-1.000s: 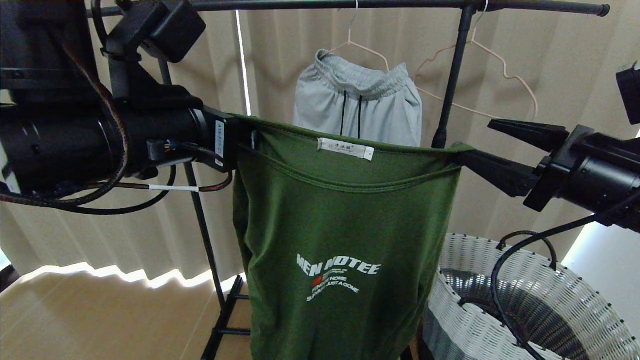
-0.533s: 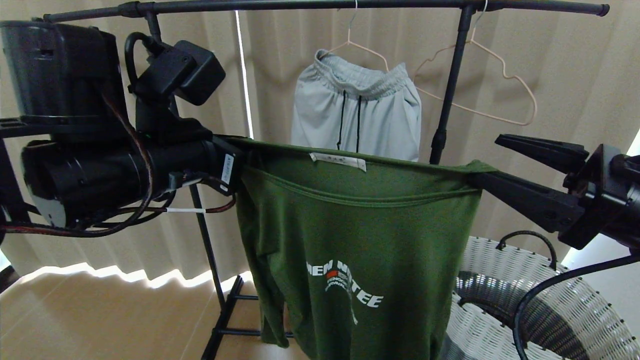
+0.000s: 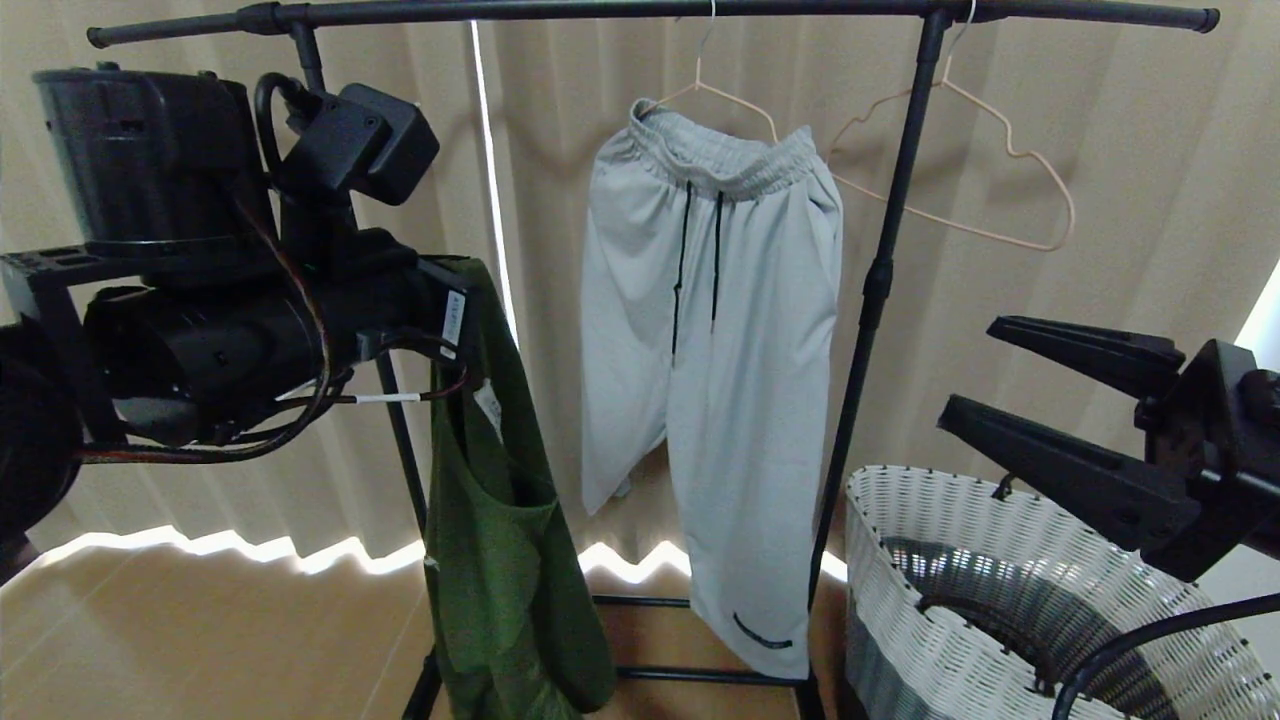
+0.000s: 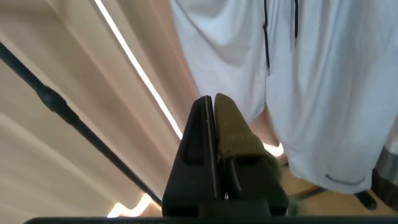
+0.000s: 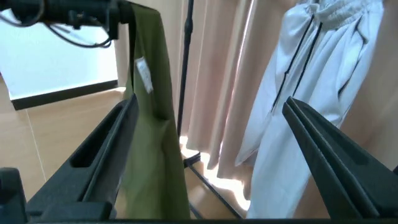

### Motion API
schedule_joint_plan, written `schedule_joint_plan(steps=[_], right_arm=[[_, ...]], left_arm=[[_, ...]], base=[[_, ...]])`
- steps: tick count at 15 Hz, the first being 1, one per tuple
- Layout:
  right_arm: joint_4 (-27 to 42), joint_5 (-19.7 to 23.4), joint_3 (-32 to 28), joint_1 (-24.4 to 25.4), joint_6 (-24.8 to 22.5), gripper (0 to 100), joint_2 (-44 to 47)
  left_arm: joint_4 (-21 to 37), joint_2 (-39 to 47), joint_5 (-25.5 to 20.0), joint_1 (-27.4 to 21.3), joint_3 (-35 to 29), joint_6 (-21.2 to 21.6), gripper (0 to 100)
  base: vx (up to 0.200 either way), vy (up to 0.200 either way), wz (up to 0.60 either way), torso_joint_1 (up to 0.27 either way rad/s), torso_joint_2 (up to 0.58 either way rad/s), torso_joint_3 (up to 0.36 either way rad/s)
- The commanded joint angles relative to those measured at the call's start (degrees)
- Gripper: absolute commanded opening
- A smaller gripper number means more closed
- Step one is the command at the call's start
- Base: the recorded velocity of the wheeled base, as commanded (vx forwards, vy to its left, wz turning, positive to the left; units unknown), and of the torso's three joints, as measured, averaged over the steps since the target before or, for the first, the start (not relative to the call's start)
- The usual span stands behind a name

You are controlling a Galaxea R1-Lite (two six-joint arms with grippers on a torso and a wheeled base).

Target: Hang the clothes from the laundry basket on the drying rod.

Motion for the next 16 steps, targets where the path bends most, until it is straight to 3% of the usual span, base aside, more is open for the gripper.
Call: schedule_joint_plan(steps=[1,3,6,7,8,10,12,16], right_arm=[[2.37,-0.29,1.23,-6.07,-3.63,100,-0.26],[5.53,-0.20,2.64,-14.51,-9.96,100,-1.14],[6.32,-0.38,5.72,-20.57,-10.40,100,-1.93],[6.15,-2.49,8.00,-24.79,-10.40,100,-1.76],[5.71,-4.86,9.67,-25.67,-10.40,100,-1.67],[2.19,-5.30,12.75,-25.41,-10.40,100,-2.28],[-4.93,-5.39,15.91,-25.15,-10.49,100,-1.93],[-7.74,-5.39,19.08,-25.15,-12.24,100,-1.76]], left_arm=[[0.41,-2.28,0.44,0.60,1.35,0.05,0],[0.85,-5.36,0.35,2.88,3.46,-0.21,0],[0.94,-10.28,0.00,5.96,8.56,-2.76,0],[0.94,-13.44,0.00,7.98,11.72,-3.11,0],[1.29,-15.46,0.00,9.91,13.39,-3.11,0],[2.60,-18.36,-0.36,12.55,15.06,-4.96,0],[2.69,-19.51,-0.80,12.90,16.29,-8.56,0],[2.69,-20.30,-0.80,12.90,17.09,-9.44,0]], base=[[0.000,0.000,0.00,0.000,0.00,0.000],[0.000,0.000,0.00,0.000,0.00,0.000],[0.000,0.000,0.00,0.000,0.00,0.000],[0.000,0.000,0.00,0.000,0.00,0.000],[0.000,0.000,0.00,0.000,0.00,0.000],[0.000,0.000,0.00,0.000,0.00,0.000],[0.000,0.000,0.00,0.000,0.00,0.000],[0.000,0.000,0.00,0.000,0.00,0.000]])
